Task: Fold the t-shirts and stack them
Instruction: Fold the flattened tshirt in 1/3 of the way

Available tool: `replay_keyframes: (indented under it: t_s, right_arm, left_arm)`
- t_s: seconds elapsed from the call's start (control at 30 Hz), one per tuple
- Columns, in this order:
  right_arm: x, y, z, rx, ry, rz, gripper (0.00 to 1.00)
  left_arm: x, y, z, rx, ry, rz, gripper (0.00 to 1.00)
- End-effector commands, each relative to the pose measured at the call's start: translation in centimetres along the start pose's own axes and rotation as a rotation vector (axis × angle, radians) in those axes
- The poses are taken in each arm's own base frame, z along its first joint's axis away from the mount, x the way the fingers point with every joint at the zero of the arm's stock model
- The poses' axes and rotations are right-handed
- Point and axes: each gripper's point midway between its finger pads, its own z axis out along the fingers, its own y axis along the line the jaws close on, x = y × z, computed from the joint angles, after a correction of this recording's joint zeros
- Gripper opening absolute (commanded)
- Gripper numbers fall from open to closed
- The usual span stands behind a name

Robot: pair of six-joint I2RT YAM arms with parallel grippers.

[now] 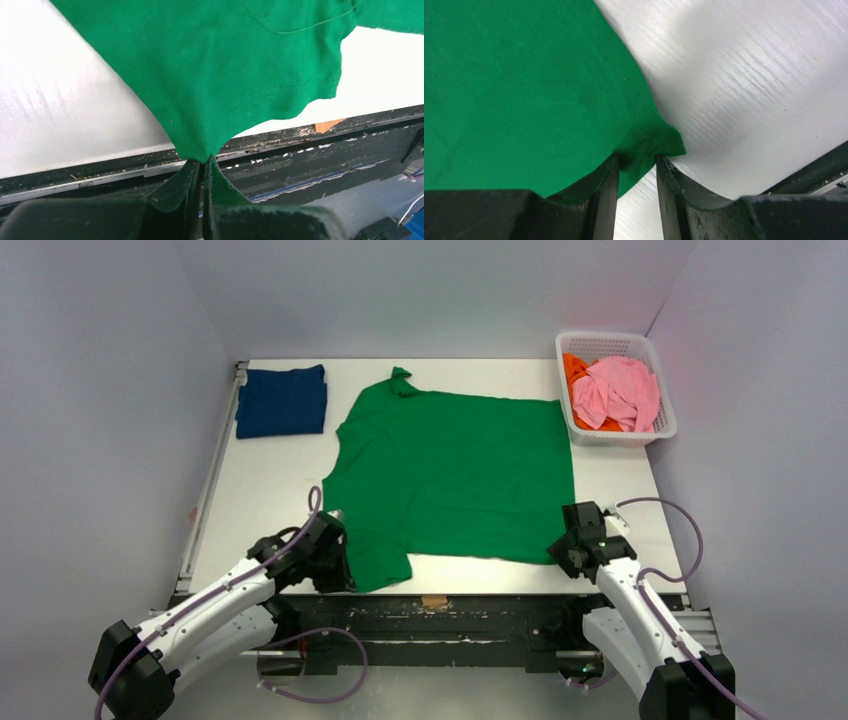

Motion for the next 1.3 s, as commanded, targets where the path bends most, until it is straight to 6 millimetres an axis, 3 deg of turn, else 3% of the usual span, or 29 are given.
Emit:
replay_keyframes:
  t_s: [0.0,0.1,0.2,0.37,0.6,0.8,1.03,1.27]
  right_arm:
    - [-0.6,0.8,1.0,-0.01,-0.033,0.033,0.32]
    - [-0.7,1.1,1.4,-0.012,-0.036,0.021,0.25]
    - [-1.0,1.5,1.4,-0.021,-0.045,0.002,0.01]
    - [-3.4,2.4,-0.1,-0.031,-0.116,-0.048,0.0]
    - [-4.5,6.4,-1.7,-0.106,-0.057,-0.169,0.0]
    - [-6.8,10.7,-1.8,-0.132,-0.062,-0.193,0.0]
    - [-9.2,15.2,-1.2,-0.129,-0.053,-0.234,0.0]
    - [-11.9,17.5,0.0,-0.076,-0.086,-0.243,0.0]
  left_arm:
    - [-1.7,-2.2,-0.8,0.057,-0.046,0.047,0.0]
    - [-2.1,-2.5,-0.8,0.055,-0.051,0.051,0.0]
    - [-2.7,-2.9,-1.0,0.051,-0.067,0.061,0.0]
    - [-5.1,-4.9,-2.1,0.088,-0.14,0.088,0.0]
    - [-10.3,-9.1,-3.9,0.16,-0.207,0.088,0.0]
    - [-16.5,-9.3,-5.1,0.142,-0.295,0.027,0.0]
    - [-22.8,-9.8,-5.0,0.103,-0.335,-0.007,0.0]
    - [-28.4,-9.2,-3.9,0.064,-0.329,-0.04,0.0]
